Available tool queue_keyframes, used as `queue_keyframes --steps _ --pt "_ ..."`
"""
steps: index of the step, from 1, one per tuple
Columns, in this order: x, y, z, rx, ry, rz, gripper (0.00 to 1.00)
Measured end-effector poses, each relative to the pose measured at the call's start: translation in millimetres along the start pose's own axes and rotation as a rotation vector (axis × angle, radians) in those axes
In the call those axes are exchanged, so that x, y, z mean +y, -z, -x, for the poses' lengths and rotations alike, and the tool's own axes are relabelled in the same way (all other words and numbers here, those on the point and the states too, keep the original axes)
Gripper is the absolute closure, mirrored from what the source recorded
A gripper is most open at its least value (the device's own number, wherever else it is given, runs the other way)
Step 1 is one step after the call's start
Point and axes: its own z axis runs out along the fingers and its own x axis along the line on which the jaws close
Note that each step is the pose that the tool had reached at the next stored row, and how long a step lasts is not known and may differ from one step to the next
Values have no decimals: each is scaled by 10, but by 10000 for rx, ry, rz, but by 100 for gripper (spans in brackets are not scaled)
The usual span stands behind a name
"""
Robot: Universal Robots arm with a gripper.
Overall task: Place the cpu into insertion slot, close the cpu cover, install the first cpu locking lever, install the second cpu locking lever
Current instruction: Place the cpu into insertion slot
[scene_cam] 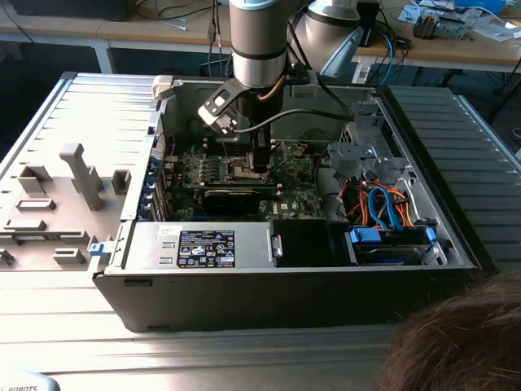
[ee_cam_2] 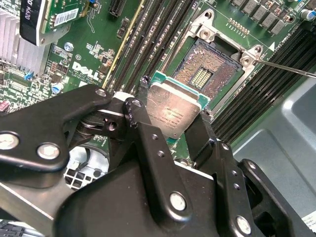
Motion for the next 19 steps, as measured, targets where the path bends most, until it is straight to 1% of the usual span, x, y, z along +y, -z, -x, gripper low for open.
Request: queue_keyframes --steps 19 --pt "0 -4 0 -23 -303 4 45"
